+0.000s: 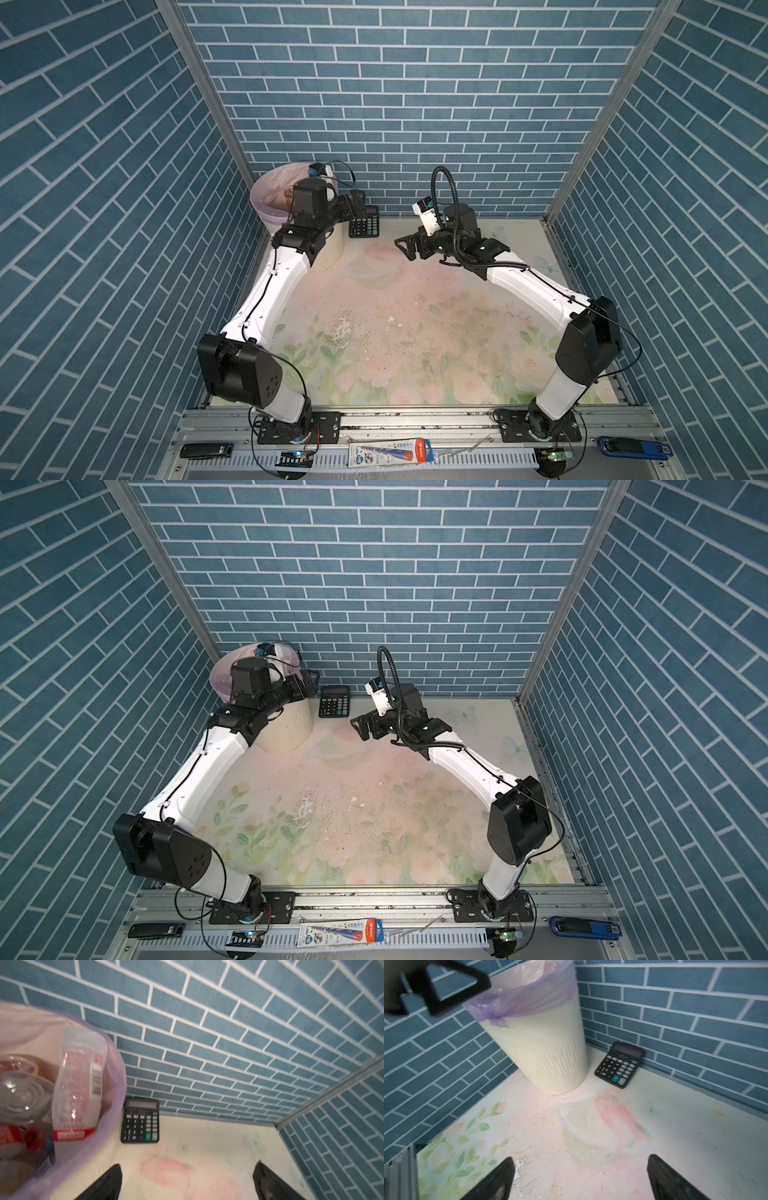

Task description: Throw the plastic bottles in the bin

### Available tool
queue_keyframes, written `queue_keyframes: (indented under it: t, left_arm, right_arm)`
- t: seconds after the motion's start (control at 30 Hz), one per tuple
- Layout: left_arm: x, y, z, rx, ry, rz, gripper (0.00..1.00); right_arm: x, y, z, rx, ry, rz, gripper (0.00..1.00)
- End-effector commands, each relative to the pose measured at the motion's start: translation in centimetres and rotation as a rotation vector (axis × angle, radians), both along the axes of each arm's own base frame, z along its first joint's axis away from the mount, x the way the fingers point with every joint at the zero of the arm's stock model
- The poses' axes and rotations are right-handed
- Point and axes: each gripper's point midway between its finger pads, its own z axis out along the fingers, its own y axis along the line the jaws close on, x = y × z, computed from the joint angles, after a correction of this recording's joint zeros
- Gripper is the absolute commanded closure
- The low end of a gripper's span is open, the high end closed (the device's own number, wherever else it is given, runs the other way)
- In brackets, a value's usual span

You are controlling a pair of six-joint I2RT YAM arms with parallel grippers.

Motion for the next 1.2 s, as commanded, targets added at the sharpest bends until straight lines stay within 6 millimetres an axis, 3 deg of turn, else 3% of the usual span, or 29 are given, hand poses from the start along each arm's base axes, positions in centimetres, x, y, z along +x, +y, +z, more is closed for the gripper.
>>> queue_keyframes:
  t: [0.0, 0.07, 0.17, 0.3, 0.4, 0.5, 0.73, 0.9, 1.17]
  left_arm:
    - [-2.7, -2.0, 2.9, 0.096, -0.256, -0.074, 0.01]
    - [-4.1, -3.0, 0.7, 0.160, -0.283, -0.107, 0.01]
    - [-4.9, -2.3, -3.3, 0.247, -0.268, -0.086, 0.01]
    - [-4.8, 2.6, -8.9, 0.434, -0.166, 0.126, 0.01]
    - [-4.8, 7.4, -12.3, 0.586, -0.035, 0.341, 0.01]
    - [-5.4, 11.3, -15.3, 0.670, 0.062, 0.495, 0.01]
    - [-6.3, 15.5, -20.0, 0.795, 0.158, 0.649, 0.01]
    - [-7.5, 18.7, -23.7, 0.653, 0.148, 0.702, 0.01]
    - [-7.1, 18.3, -24.2, 0.632, 0.131, 0.647, 0.01]
  right_arm:
    - [2.0, -5.9, -0.5, -0.027, -0.003, -0.243, 0.01]
    - [2.6, -9.2, -1.8, -0.069, -0.001, -0.356, 0.01]
    - [2.9, -13.9, -3.7, -0.158, 0.002, -0.513, 0.01]
    - [2.7, -20.7, -6.2, -0.285, 0.013, -0.733, 0.01]
    - [2.2, -24.1, -7.0, -0.293, -0.011, -0.849, 0.01]
    - [1.5, -26.4, -7.2, -0.279, -0.080, -0.937, 0.01]
    - [-0.4, -31.1, -9.5, -0.358, -0.198, -1.121, 0.01]
    - [-1.5, -33.9, -10.3, -0.472, -0.303, -1.231, 0.01]
    - [-2.1, -36.1, -11.4, -0.569, -0.357, -1.290, 0.01]
